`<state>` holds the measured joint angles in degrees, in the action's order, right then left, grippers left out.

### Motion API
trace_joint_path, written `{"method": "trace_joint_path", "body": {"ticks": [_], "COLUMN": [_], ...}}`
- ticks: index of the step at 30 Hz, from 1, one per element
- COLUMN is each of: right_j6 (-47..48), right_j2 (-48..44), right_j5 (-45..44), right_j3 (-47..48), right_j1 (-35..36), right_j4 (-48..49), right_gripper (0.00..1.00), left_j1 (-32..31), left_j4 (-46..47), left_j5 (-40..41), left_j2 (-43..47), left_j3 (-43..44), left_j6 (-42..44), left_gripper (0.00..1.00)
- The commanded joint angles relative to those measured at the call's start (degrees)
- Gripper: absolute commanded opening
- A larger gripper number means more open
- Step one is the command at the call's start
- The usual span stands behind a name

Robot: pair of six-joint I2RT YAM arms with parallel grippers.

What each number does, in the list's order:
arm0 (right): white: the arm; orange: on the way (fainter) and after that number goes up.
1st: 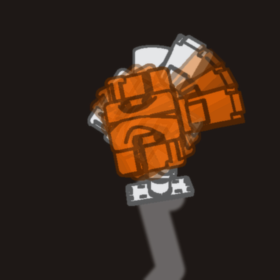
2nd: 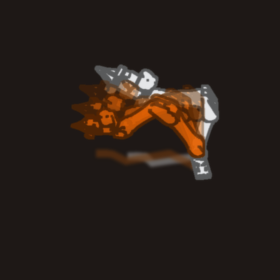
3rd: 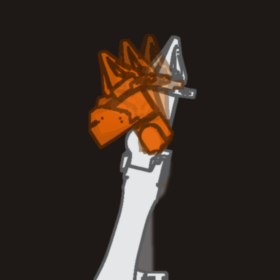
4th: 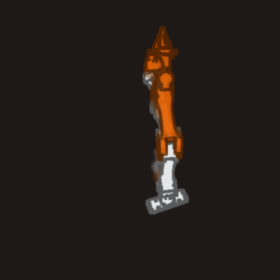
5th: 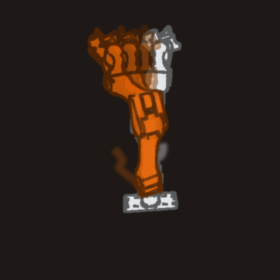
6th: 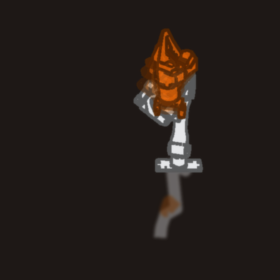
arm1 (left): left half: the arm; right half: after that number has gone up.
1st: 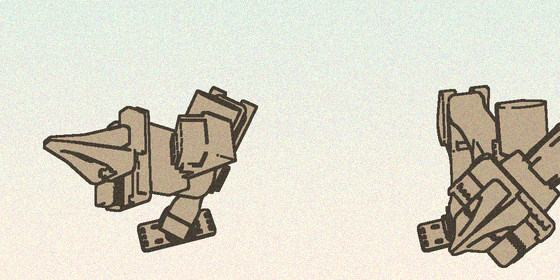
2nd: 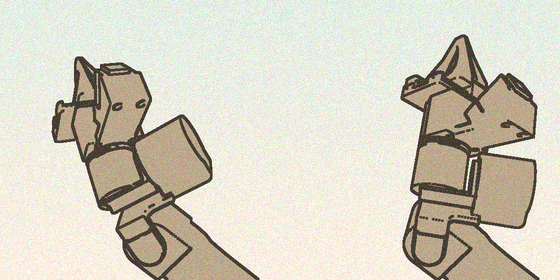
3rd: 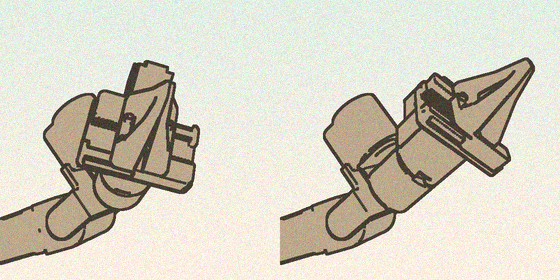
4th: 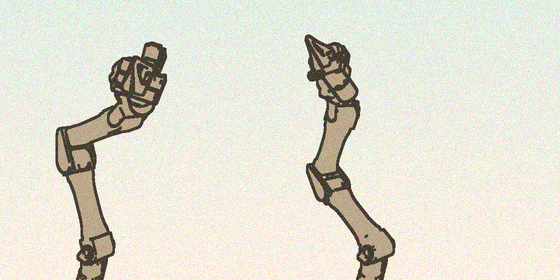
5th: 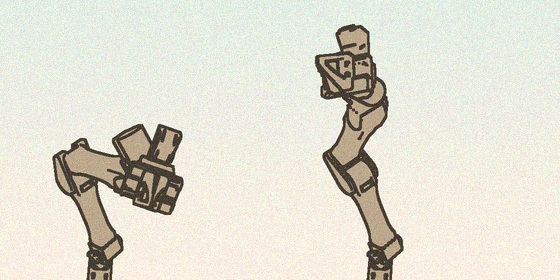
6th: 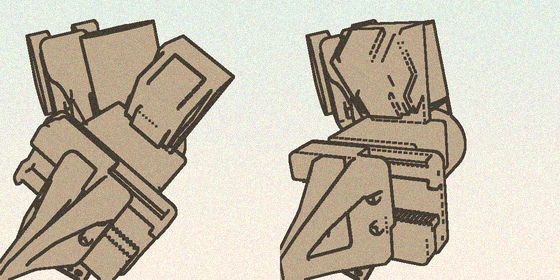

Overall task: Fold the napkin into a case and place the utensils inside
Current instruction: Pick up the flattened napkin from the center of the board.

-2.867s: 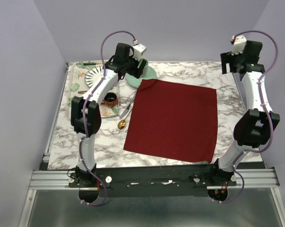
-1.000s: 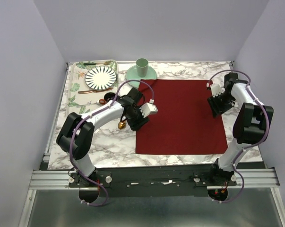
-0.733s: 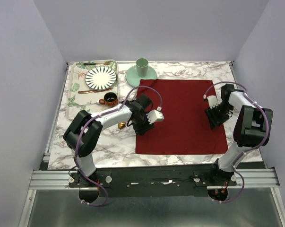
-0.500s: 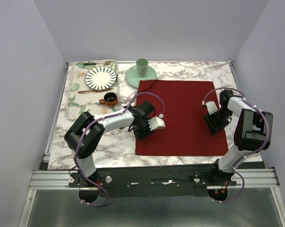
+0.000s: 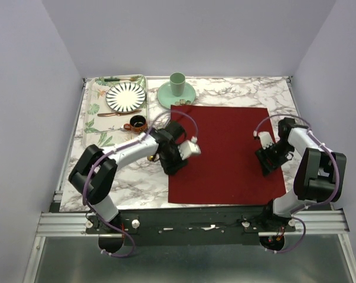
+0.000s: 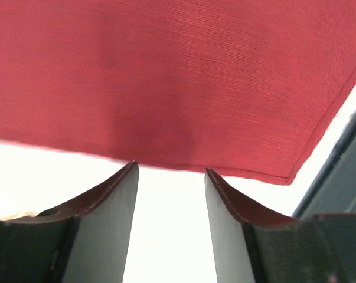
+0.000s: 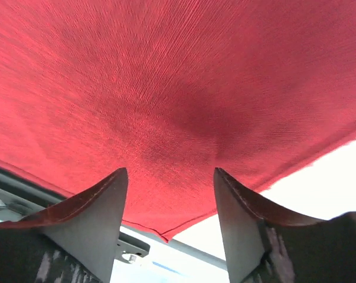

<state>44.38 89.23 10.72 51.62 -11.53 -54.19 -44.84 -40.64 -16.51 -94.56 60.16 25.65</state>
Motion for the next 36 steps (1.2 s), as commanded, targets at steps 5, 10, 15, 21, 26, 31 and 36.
{"method": "trace_joint_path", "body": {"ticks": [5, 10, 15, 21, 26, 31, 36], "right_j6": [-7.7, -17.4, -23.6, -28.0, -32.9, -38.4, -39.6], "right_j2": [7.5, 18.1, 25.5, 35.1, 40.1, 43.0, 44.5], "right_j5": [17.9, 17.5, 15.6, 14.0, 13.5, 11.8, 7.6], "right_j3": [32.0, 46.4, 54.2, 60.7, 68.9, 71.9, 70.0], "right_j1": [-4.9, -5.8, -5.9, -6.0, -5.9, -5.6, -5.2], "right_j4": [-5.2, -0.9, 5.2, 8.6, 6.8, 5.2, 7.2], "right_gripper": [0.74, 0.74, 0.74, 0.75, 0.75, 0.75, 0.74], "left_j1": [20.9, 23.8, 24.9, 25.6, 26.6, 27.2, 27.3], "left_j4": [11.9, 16.9, 18.3, 18.9, 18.3, 18.8, 19.1], "left_j5": [-8.6, -2.1, -0.1, -0.1, -1.7, -1.9, -2.4], "left_j2": [3.7, -5.3, -16.1, -26.0, -30.0, -31.3, -31.3], "left_j3": [18.9, 29.4, 38.3, 47.8, 52.9, 53.0, 51.5], "left_j6": [-16.8, -23.4, -27.0, -29.5, -30.3, -30.9, -31.3], "left_gripper": [0.69, 0.69, 0.68, 0.66, 0.66, 0.66, 0.66]}}
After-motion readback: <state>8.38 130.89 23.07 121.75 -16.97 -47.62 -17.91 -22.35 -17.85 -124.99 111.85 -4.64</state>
